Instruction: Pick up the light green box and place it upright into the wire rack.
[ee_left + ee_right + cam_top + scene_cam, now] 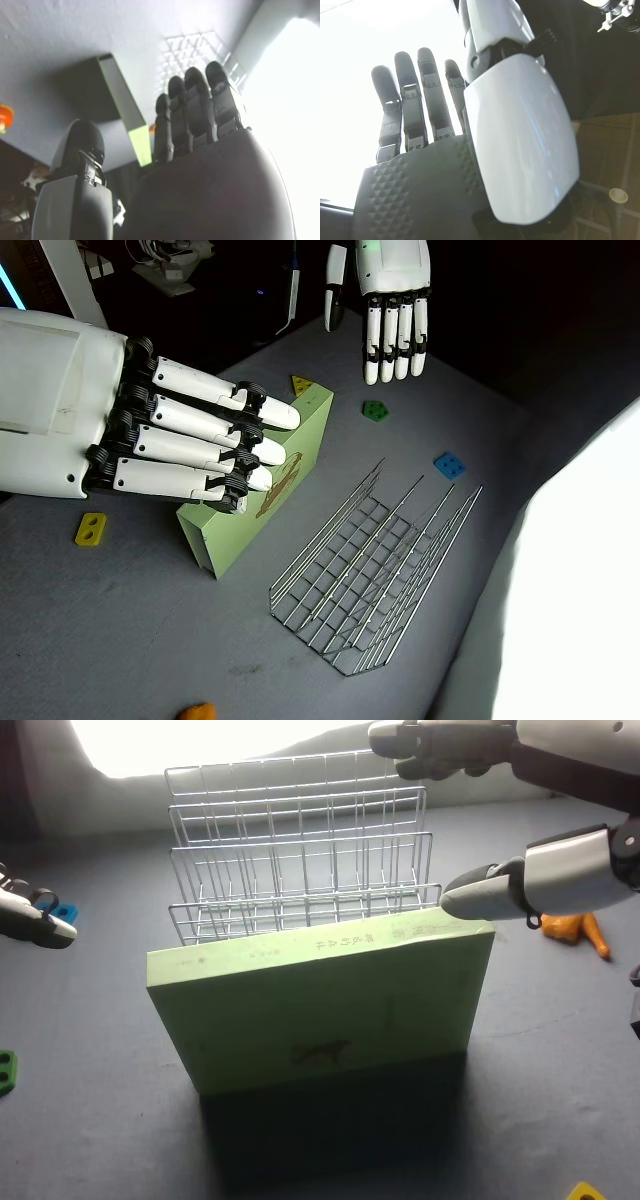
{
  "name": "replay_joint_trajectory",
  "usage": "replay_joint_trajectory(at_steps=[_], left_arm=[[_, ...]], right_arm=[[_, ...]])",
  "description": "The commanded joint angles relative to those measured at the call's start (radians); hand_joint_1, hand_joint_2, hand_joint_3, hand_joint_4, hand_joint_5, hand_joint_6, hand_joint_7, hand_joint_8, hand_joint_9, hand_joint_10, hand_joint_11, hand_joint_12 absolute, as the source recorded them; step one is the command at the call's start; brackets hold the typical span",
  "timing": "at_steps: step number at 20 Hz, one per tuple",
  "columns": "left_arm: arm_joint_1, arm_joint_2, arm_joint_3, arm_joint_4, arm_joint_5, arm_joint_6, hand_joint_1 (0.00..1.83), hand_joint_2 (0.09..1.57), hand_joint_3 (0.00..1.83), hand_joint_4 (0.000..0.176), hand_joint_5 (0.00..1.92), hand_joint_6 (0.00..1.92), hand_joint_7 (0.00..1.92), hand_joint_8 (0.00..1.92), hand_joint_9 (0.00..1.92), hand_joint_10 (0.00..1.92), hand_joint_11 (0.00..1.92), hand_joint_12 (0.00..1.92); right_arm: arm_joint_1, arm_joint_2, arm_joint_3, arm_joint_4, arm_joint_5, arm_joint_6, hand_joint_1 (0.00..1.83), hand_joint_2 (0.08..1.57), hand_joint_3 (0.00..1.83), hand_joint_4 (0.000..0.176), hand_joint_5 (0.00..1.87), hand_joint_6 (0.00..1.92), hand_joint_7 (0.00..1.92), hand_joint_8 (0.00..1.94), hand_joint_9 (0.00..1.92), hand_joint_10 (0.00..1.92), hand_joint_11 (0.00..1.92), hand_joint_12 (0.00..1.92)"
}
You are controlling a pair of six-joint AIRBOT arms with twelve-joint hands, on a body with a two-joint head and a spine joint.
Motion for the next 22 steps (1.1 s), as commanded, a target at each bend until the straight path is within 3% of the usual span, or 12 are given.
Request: replay_joint_trajectory(at_steps=[1, 3, 7, 8, 9, 10, 11, 12, 13, 14, 15, 22], left_arm=[[-0.011, 0.001, 0.006, 0.01, 0.075, -0.002, 0.31, 1.41, 0.16, 0.053, 0.18, 0.18, 0.25, 0.12, 0.23, 0.29, 0.0, 1.08], [-0.011, 0.002, 0.007, 0.01, 0.075, -0.002, 0.31, 1.52, 0.01, 0.079, 0.25, 0.03, 0.34, 0.01, 0.38, 0.09, 0.0, 1.2], [-0.01, 0.002, 0.006, 0.01, 0.075, -0.002, 0.31, 1.52, 0.01, 0.079, 0.25, 0.02, 0.34, 0.01, 0.38, 0.08, 0.0, 1.2], [-0.011, 0.002, 0.005, 0.01, 0.075, -0.002, 0.42, 1.36, 0.0, 0.071, 0.3, 0.03, 0.32, 0.0, 0.32, 0.04, 0.0, 0.93], [-0.013, 0.002, 0.002, 0.01, 0.075, -0.002, 0.5, 1.3, 0.0, 0.062, 0.31, 0.02, 0.27, 0.0, 0.25, 0.01, 0.0, 0.84], [-0.013, 0.002, 0.001, 0.01, 0.075, -0.002, 0.52, 1.28, 0.0, 0.06, 0.31, 0.02, 0.26, 0.0, 0.24, 0.0, 0.0, 0.82], [-0.013, 0.002, 0.001, 0.01, 0.075, -0.002, 0.35, 1.34, 0.0, 0.064, 0.33, 0.01, 0.26, 0.0, 0.22, 0.0, 0.0, 0.6], [-0.013, 0.002, 0.002, 0.01, 0.075, -0.002, 0.32, 1.33, 0.0, 0.049, 0.32, 0.0, 0.25, 0.0, 0.2, 0.0, 0.0, 0.5], [-0.015, 0.002, 0.003, 0.01, 0.075, -0.002, 0.31, 1.33, 0.0, 0.045, 0.31, 0.0, 0.25, 0.0, 0.2, 0.0, 0.0, 0.48], [-0.016, 0.002, 0.003, 0.01, 0.075, -0.002, 0.14, 1.29, 0.0, 0.018, 0.26, 0.0, 0.25, 0.0, 0.19, 0.0, 0.0, 0.47], [-0.015, 0.002, 0.003, 0.01, 0.075, -0.002, 0.1, 1.28, 0.0, 0.012, 0.24, 0.0, 0.25, 0.0, 0.19, 0.0, 0.0, 0.47], [-0.043, 0.014, -0.003, 0.01, 0.075, -0.002, 0.09, 1.27, 0.0, 0.01, 0.24, 0.0, 0.25, 0.0, 0.19, 0.0, 0.0, 0.46]], right_arm=[[0.013, 0.005, -0.004, -0.003, 0.091, 0.003, 0.69, 1.11, 0.12, 0.0, 0.38, 0.18, 0.5, 0.16, 0.38, 0.42, 0.03, 1.13], [0.012, 0.005, -0.004, -0.003, 0.09, 0.003, 0.64, 1.12, 0.0, 0.0, 0.46, 0.01, 0.52, 0.0, 0.44, 0.09, 0.0, 1.03], [0.011, 0.005, -0.011, -0.003, 0.086, 0.003, 0.64, 1.12, 0.0, 0.0, 0.46, 0.01, 0.52, 0.0, 0.44, 0.08, 0.0, 1.03], [0.01, 0.005, -0.013, -0.003, 0.083, 0.003, 0.55, 1.16, 0.02, 0.0, 0.39, 0.0, 0.41, 0.0, 0.36, 0.04, 0.0, 1.09], [0.005, 0.002, -0.017, -0.003, 0.081, 0.004, 0.57, 1.15, 0.01, 0.0, 0.31, 0.0, 0.32, 0.0, 0.26, 0.02, 0.0, 0.75], [0.001, -0.002, -0.017, -0.003, 0.076, 0.009, 0.57, 1.15, 0.0, 0.0, 0.29, 0.0, 0.3, 0.0, 0.24, 0.01, 0.0, 0.62], [-0.004, -0.009, -0.017, -0.003, 0.072, 0.01, 0.56, 1.14, 0.0, 0.0, 0.3, 0.01, 0.3, 0.0, 0.24, 0.01, 0.0, 0.59], [-0.009, -0.017, -0.017, -0.003, 0.072, 0.011, 0.56, 1.13, 0.0, 0.0, 0.29, 0.0, 0.29, 0.0, 0.23, 0.0, 0.0, 0.6], [-0.017, -0.031, -0.016, 0.0, 0.073, 0.01, 0.56, 1.13, 0.0, 0.0, 0.29, 0.0, 0.29, 0.0, 0.23, 0.0, 0.0, 0.6], [-0.021, -0.039, -0.016, 0.007, 0.073, 0.01, 0.42, 1.14, 0.0, 0.0, 0.16, 0.0, 0.16, 0.0, 0.12, 0.0, 0.0, 0.17], [-0.025, -0.052, -0.015, 0.021, 0.072, 0.009, 0.38, 1.15, 0.0, 0.0, 0.13, 0.0, 0.14, 0.0, 0.09, 0.0, 0.0, 0.03], [-0.027, -0.183, 0.031, 0.169, 0.069, -0.05, 0.37, 1.15, 0.0, 0.0, 0.12, 0.0, 0.13, 0.0, 0.08, 0.0, 0.0, 0.0]])
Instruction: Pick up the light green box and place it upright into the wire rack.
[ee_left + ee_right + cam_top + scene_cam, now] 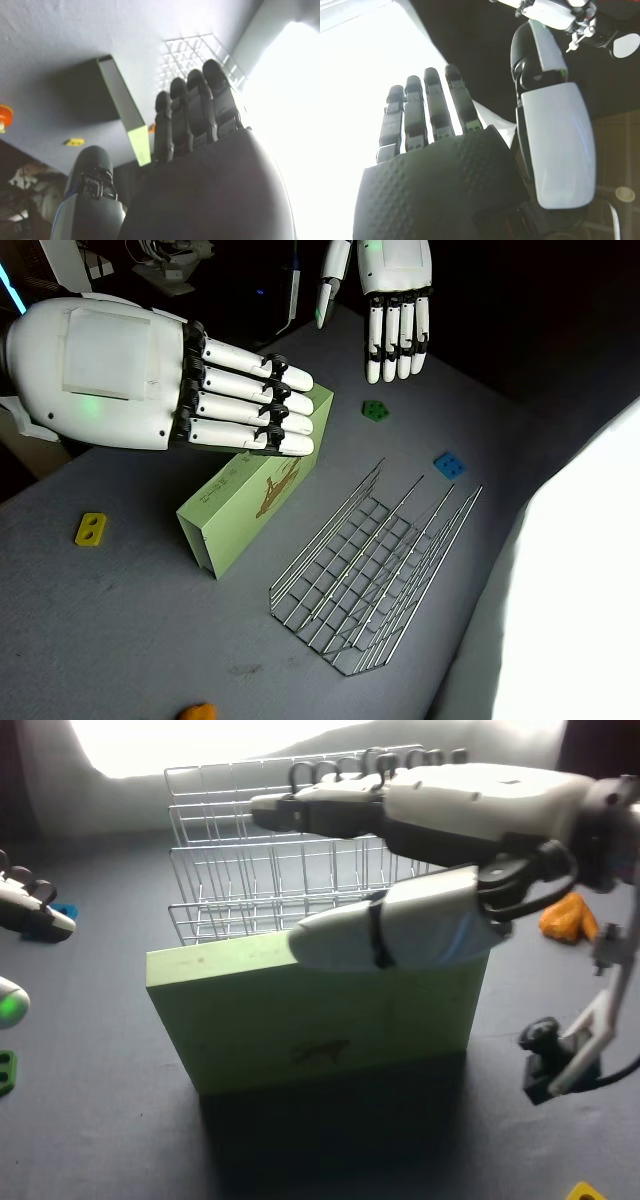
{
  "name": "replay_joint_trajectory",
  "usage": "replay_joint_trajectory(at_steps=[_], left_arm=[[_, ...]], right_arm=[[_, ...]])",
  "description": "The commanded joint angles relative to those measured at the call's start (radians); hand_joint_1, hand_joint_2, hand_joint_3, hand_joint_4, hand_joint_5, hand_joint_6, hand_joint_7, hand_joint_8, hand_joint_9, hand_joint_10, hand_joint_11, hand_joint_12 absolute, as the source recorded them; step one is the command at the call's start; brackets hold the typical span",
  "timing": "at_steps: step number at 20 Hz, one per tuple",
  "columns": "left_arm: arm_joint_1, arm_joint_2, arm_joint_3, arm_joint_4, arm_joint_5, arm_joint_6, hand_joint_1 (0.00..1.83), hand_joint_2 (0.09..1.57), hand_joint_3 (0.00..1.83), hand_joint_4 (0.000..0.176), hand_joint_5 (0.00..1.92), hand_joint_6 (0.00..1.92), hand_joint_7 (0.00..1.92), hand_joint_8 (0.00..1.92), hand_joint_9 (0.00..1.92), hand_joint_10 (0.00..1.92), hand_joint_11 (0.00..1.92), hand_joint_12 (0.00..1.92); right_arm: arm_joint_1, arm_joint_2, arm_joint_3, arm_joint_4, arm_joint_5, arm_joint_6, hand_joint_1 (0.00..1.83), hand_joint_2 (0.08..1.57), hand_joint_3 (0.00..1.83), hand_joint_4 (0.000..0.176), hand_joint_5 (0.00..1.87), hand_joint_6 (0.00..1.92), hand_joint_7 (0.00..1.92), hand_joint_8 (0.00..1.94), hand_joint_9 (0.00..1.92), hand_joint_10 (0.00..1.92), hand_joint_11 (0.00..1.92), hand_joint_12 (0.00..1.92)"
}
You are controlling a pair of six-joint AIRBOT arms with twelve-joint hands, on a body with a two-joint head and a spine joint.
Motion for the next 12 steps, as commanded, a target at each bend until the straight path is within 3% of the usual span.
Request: replay_joint_trajectory(at_steps=[1, 4, 5, 7, 9, 11, 12], left_arm=[[-0.014, 0.005, 0.002, 0.01, 0.078, -0.003, 0.09, 1.27, 0.0, 0.01, 0.24, 0.0, 0.25, 0.0, 0.19, 0.0, 0.0, 0.46], [-0.014, 0.006, -0.001, 0.01, 0.077, -0.003, 0.09, 1.27, 0.0, 0.01, 0.24, 0.0, 0.25, 0.0, 0.19, 0.0, 0.0, 0.46], [-0.014, 0.006, -0.001, 0.01, 0.077, -0.003, 0.12, 1.26, 0.0, 0.011, 0.27, 0.01, 0.28, 0.01, 0.21, 0.01, 0.0, 0.52], [-0.014, 0.006, 0.002, 0.01, 0.077, -0.003, 0.18, 1.25, 0.0, 0.005, 0.29, 0.01, 0.3, 0.0, 0.24, 0.01, 0.0, 0.57], [-0.014, 0.005, 0.006, 0.01, 0.077, -0.003, 0.16, 1.24, 0.0, 0.015, 0.27, 0.01, 0.3, 0.0, 0.27, 0.01, 0.0, 0.71], [-0.015, 0.006, 0.008, 0.01, 0.077, -0.003, 0.12, 1.26, 0.0, 0.014, 0.28, 0.0, 0.27, 0.0, 0.22, 0.0, 0.0, 0.62], [-0.015, 0.006, 0.009, 0.01, 0.077, -0.003, 0.14, 1.25, 0.0, 0.014, 0.3, 0.01, 0.29, 0.01, 0.24, 0.01, 0.0, 0.68]], right_arm=[[0.008, -0.005, 0.006, 0.002, 0.084, -0.003, 0.37, 1.15, 0.0, 0.0, 0.12, 0.0, 0.13, 0.0, 0.08, 0.0, 0.0, 0.0], [-0.008, -0.061, 0.038, 0.018, 0.093, -0.054, 0.37, 1.15, 0.0, 0.0, 0.12, 0.0, 0.13, 0.0, 0.08, 0.0, 0.0, 0.0], [-0.011, -0.07, 0.043, 0.069, 0.102, -0.115, 0.37, 1.16, 0.01, 0.0, 0.11, 0.0, 0.11, 0.0, 0.07, 0.0, 0.0, 0.0], [-0.019, -0.101, 0.045, 0.197, 0.167, -0.332, 0.3, 1.17, 0.01, 0.0, 0.07, 0.0, 0.08, 0.0, 0.04, 0.0, 0.0, 0.0], [-0.021, -0.117, 0.045, 0.259, 0.189, -0.387, 0.32, 1.13, 0.0, 0.0, 0.03, 0.0, 0.09, 0.0, 0.06, 0.01, 0.01, 0.0], [-0.021, -0.13, 0.043, 0.298, 0.212, -0.416, 0.34, 1.08, 0.0, 0.0, 0.01, 0.0, 0.07, 0.0, 0.04, 0.0, 0.03, 0.02], [-0.019, -0.139, 0.043, 0.381, 0.219, -0.492, 0.41, 1.08, 0.0, 0.0, 0.0, 0.0, 0.04, 0.0, 0.01, 0.0, 0.0, 0.0]])
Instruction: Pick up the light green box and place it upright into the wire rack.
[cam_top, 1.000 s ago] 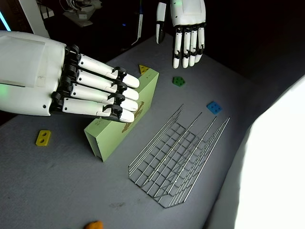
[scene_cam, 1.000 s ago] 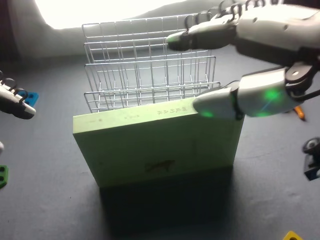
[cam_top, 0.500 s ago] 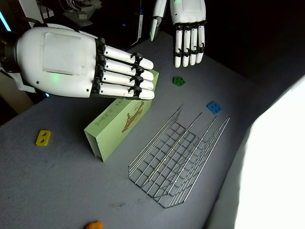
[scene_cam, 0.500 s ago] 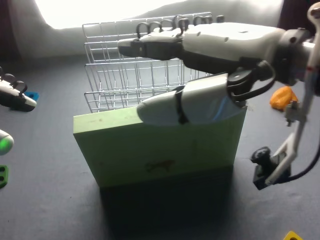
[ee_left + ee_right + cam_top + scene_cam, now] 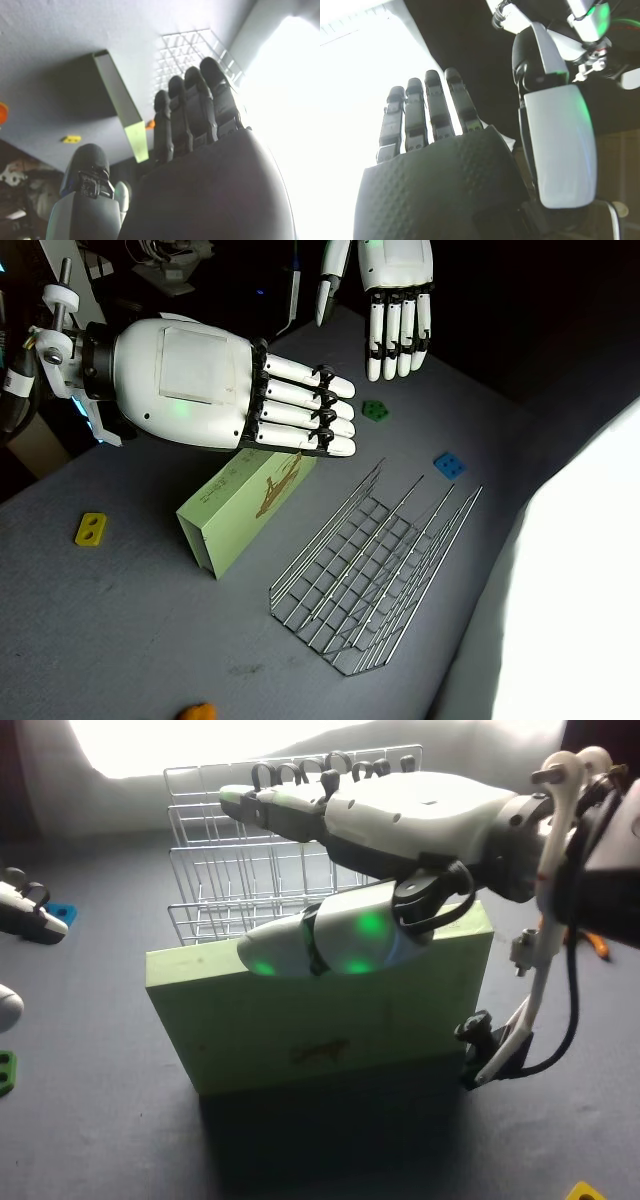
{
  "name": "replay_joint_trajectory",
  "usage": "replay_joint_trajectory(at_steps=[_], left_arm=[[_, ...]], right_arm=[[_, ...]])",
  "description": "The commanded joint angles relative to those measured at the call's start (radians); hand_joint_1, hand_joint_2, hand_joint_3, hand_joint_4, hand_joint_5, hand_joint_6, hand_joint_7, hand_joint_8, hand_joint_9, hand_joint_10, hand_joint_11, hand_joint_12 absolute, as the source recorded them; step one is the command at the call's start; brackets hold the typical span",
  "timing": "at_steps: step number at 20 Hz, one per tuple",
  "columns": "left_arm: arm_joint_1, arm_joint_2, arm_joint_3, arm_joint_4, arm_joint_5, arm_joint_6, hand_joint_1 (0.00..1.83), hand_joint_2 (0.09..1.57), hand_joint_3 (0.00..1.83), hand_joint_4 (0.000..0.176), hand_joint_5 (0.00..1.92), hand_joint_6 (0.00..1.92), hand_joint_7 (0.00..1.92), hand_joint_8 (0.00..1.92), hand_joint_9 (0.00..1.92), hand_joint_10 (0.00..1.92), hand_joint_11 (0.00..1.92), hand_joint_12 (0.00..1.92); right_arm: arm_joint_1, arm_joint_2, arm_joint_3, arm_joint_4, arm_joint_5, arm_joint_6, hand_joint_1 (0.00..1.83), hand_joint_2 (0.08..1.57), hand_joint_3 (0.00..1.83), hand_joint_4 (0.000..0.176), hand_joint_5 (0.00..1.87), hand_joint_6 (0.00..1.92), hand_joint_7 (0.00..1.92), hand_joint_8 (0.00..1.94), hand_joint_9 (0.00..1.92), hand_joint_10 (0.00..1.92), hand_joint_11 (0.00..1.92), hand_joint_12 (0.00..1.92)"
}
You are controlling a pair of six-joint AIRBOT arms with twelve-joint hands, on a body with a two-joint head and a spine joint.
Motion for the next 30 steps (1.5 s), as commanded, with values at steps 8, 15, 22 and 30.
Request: replay_joint_trajectory(at_steps=[8, 15, 22, 30], left_arm=[[-0.015, 0.005, 0.001, 0.01, 0.081, -0.002, 0.16, 1.24, 0.0, 0.01, 0.33, 0.01, 0.33, 0.0, 0.25, 0.01, 0.0, 0.52], [-0.017, 0.005, 0.002, 0.01, 0.081, -0.002, 0.19, 1.24, 0.0, 0.012, 0.22, 0.0, 0.21, 0.0, 0.18, 0.0, 0.0, 0.41], [-0.017, 0.005, 0.002, 0.01, 0.081, -0.002, 0.2, 1.23, 0.0, 0.021, 0.24, 0.01, 0.24, 0.01, 0.2, 0.01, 0.0, 0.41], [-0.021, 0.005, 0.001, 0.01, 0.081, -0.002, 0.19, 1.24, 0.0, 0.016, 0.25, 0.0, 0.27, 0.0, 0.23, 0.01, 0.0, 0.45]], right_arm=[[0.011, -0.047, 0.0, 0.393, 0.073, -0.462, 0.58, 1.2, 0.02, 0.031, 0.0, 0.0, 0.0, 0.0, 0.0, 0.0, 0.0, 0.0], [0.005, -0.068, 0.008, 0.534, 0.109, -0.588, 0.87, 1.13, 0.0, 0.044, 0.0, 0.0, 0.0, 0.0, 0.0, 0.0, 0.0, 0.0], [-0.011, -0.084, 0.026, 0.535, 0.098, -0.59, 0.92, 1.1, 0.0, 0.048, 0.0, 0.0, 0.0, 0.0, 0.0, 0.0, 0.0, 0.0], [-0.012, -0.084, 0.026, 0.535, 0.097, -0.591, 0.8, 1.24, 0.01, 0.0, 0.29, 0.06, 0.33, 0.05, 0.31, 0.06, 0.0, 0.69]])
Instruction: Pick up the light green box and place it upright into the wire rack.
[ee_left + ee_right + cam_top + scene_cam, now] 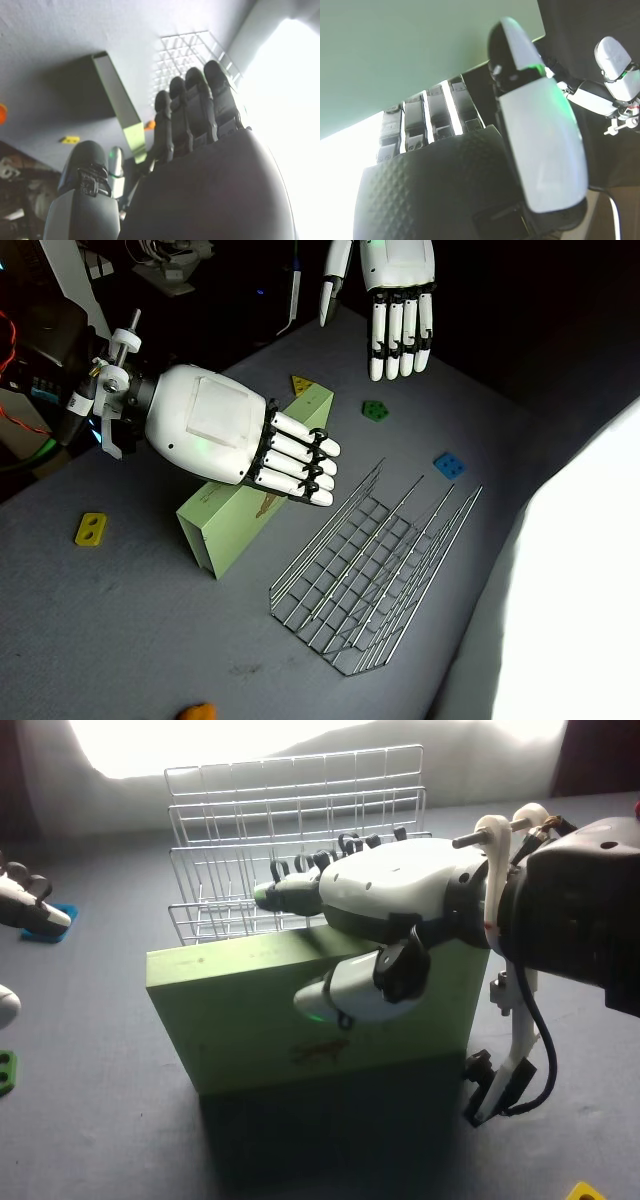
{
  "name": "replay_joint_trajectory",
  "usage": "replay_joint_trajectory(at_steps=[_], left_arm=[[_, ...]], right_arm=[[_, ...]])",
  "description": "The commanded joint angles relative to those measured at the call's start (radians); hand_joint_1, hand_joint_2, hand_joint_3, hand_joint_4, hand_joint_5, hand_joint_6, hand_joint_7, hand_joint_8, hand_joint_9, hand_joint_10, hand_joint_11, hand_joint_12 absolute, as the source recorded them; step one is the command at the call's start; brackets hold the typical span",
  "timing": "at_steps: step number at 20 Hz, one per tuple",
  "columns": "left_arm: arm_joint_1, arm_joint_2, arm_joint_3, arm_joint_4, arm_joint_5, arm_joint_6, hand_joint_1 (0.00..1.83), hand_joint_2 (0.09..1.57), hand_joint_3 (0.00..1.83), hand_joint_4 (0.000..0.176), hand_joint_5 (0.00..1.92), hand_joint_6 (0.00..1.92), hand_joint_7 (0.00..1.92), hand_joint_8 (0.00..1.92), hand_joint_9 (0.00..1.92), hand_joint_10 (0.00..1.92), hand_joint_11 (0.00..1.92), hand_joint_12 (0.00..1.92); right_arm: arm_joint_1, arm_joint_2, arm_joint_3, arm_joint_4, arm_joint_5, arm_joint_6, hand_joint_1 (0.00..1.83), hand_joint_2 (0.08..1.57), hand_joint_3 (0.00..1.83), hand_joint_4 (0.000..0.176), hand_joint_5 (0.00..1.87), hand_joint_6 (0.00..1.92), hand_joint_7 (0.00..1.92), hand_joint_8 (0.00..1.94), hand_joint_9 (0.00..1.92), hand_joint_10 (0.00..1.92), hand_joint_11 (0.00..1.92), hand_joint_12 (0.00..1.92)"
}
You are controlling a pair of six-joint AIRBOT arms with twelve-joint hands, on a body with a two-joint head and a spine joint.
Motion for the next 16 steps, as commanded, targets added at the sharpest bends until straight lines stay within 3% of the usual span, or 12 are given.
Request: replay_joint_trajectory(at_steps=[1, 2, 3, 4, 5, 6, 11, 12, 16], left_arm=[[-0.011, 0.005, -0.001, 0.01, 0.079, -0.002, 0.19, 1.24, 0.0, 0.012, 0.25, 0.0, 0.26, 0.0, 0.23, 0.0, 0.0, 0.42], [-0.011, 0.005, -0.001, 0.01, 0.079, -0.002, 0.18, 1.25, 0.0, 0.013, 0.25, 0.0, 0.26, 0.0, 0.23, 0.0, 0.0, 0.43], [-0.011, 0.005, -0.001, 0.01, 0.079, -0.002, 0.18, 1.25, 0.0, 0.014, 0.25, 0.0, 0.26, 0.0, 0.23, 0.0, 0.0, 0.46], [-0.011, 0.005, -0.001, 0.01, 0.079, -0.002, 0.17, 1.25, 0.0, 0.018, 0.24, 0.0, 0.25, 0.0, 0.22, 0.0, 0.0, 0.45], [-0.011, 0.004, -0.001, 0.01, 0.079, -0.002, 0.17, 1.25, 0.0, 0.018, 0.24, 0.0, 0.25, 0.0, 0.22, 0.0, 0.0, 0.45], [-0.012, 0.004, -0.001, 0.01, 0.079, -0.002, 0.17, 1.25, 0.0, 0.018, 0.23, 0.0, 0.24, 0.0, 0.22, 0.0, 0.0, 0.43], [-0.012, 0.004, -0.002, 0.01, 0.079, -0.002, 0.17, 1.25, 0.0, 0.018, 0.22, 0.0, 0.24, 0.0, 0.22, 0.0, 0.0, 0.42], [-0.012, 0.004, -0.002, 0.01, 0.079, -0.002, 0.19, 1.25, 0.0, 0.007, 0.23, 0.0, 0.23, 0.0, 0.21, 0.0, 0.0, 0.43], [-0.013, 0.004, -0.002, 0.01, 0.079, -0.002, 0.2, 1.25, 0.0, 0.011, 0.22, 0.0, 0.23, 0.0, 0.2, 0.0, 0.0, 0.41]], right_arm=[[0.007, 0.003, -0.001, -0.031, -0.021, 0.004, 0.83, 1.27, 0.02, 0.0, 0.52, 0.13, 0.6, 0.1, 0.55, 0.15, 0.03, 1.19], [0.007, 0.003, -0.001, -0.031, -0.02, 0.004, 1.05, 1.23, 0.0, 0.0, 0.72, 1.04, 0.82, 0.12, 0.72, 0.32, 0.23, 1.36], [0.007, 0.003, -0.001, -0.031, -0.02, 0.004, 1.14, 1.21, 0.01, 0.0, 0.78, 1.21, 0.82, 1.02, 0.8, 0.5, 0.36, 1.43], [0.007, 0.003, -0.001, -0.031, -0.019, 0.004, 1.31, 1.18, 0.01, 0.0, 0.89, 1.01, 0.82, 1.28, 0.73, 1.27, 0.51, 1.59], [0.007, 0.003, -0.001, -0.031, -0.017, 0.004, 1.31, 1.18, 0.01, 0.0, 0.89, 1.01, 0.82, 1.28, 0.73, 1.27, 0.51, 1.59], [0.008, 0.003, -0.001, -0.031, -0.016, 0.004, 1.34, 1.19, 0.0, 0.0, 0.9, 0.95, 0.8, 1.37, 0.7, 1.46, 0.54, 1.65], [0.035, 0.012, -0.001, -0.031, -0.026, 0.021, 1.35, 1.19, 0.0, 0.0, 0.9, 0.94, 0.8, 1.39, 0.69, 1.51, 0.55, 1.67], [0.053, 0.022, -0.002, -0.031, -0.036, 0.033, 1.36, 1.18, 0.0, 0.0, 0.94, 0.88, 0.83, 1.31, 0.72, 1.51, 0.57, 1.68], [0.135, 0.066, -0.034, -0.032, -0.053, 0.038, 1.36, 1.17, 0.0, 0.0, 0.92, 0.88, 0.85, 1.27, 0.74, 1.53, 0.56, 1.72]])
